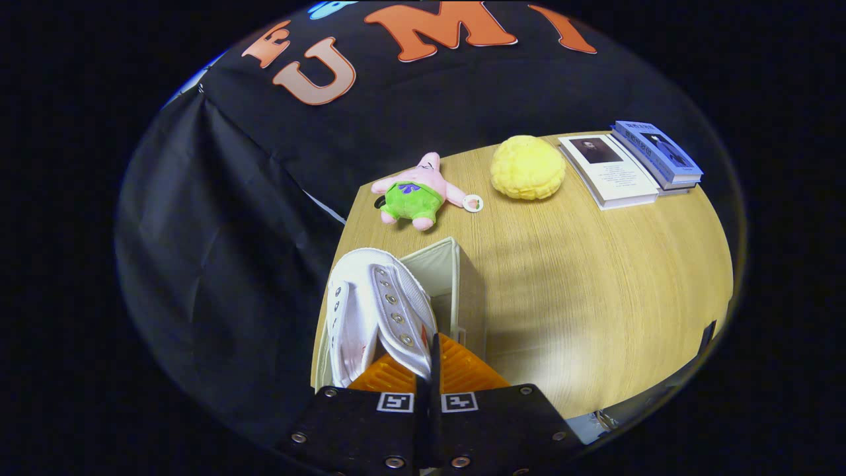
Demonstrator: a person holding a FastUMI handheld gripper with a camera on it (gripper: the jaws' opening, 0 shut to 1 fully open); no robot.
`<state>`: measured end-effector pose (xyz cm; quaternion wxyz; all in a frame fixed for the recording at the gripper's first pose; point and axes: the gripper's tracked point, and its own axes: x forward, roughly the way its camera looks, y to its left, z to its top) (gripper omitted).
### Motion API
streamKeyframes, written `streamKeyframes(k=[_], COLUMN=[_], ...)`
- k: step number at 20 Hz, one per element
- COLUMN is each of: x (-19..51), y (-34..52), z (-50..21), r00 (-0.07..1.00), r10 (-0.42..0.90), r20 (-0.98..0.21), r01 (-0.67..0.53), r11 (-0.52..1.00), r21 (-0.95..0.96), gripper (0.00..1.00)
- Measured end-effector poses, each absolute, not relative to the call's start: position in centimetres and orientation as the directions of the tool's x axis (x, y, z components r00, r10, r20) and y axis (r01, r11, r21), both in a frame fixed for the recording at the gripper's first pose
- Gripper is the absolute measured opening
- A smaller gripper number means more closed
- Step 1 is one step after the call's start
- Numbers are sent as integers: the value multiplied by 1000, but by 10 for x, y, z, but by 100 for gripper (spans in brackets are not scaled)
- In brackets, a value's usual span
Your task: Open the storage box then place both shoes into the box .Put the left shoe in first, then the right shoe, with the right side of both shoes facing outward in a uniform manner.
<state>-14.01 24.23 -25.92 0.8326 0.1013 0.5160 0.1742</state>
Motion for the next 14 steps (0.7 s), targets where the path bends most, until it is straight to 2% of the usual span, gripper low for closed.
streamKeyframes(k=[5, 9, 12, 14], x=[-147, -145, -133, -131], y=[257, 252, 257, 271], z=[-272, -280, -285, -291], r00=[415, 398, 406, 383], r10=[283, 209, 205, 246], r20=[-865, -894, -891, -891], r01=[-125, -2, 56, 27], r11=[959, 974, 967, 961], r21=[254, 226, 248, 277], gripper=[2, 4, 8, 13])
